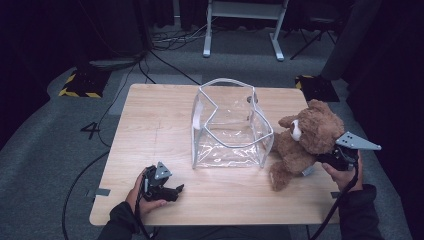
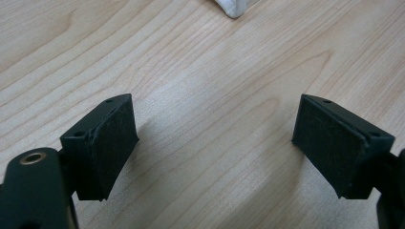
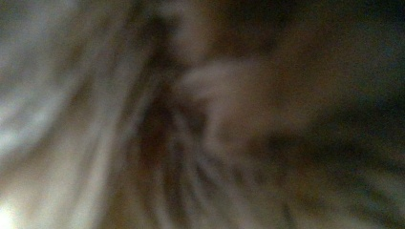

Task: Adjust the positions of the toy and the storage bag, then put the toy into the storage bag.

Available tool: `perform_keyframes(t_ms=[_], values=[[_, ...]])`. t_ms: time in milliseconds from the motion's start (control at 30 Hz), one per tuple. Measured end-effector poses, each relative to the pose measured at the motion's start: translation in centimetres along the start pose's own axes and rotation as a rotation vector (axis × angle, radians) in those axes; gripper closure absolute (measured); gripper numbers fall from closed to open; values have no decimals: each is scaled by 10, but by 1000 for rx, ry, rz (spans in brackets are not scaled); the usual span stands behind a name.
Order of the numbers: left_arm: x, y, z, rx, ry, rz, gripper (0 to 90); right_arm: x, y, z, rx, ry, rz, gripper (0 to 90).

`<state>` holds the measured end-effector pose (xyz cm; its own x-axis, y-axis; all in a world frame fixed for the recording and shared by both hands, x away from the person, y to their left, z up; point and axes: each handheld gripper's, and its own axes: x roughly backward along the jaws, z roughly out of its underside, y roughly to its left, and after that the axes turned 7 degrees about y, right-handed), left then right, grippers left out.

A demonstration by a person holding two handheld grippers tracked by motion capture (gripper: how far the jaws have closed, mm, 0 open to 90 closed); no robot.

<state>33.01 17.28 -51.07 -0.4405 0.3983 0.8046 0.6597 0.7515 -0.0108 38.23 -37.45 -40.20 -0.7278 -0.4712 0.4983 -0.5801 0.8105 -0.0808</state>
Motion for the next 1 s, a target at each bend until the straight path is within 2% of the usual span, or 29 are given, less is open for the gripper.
perform_keyframes(t_ms=[233, 667, 1000], values=[[-1, 0, -1, 8, -3, 4, 151, 1, -1, -3, 4, -7, 11, 534], [-2, 1, -3, 1, 0, -1, 151, 18, -1, -8, -5, -45, 29, 541], [-2, 2, -3, 0, 0, 4, 151, 21, -2, -14, -3, -64, 48, 547]])
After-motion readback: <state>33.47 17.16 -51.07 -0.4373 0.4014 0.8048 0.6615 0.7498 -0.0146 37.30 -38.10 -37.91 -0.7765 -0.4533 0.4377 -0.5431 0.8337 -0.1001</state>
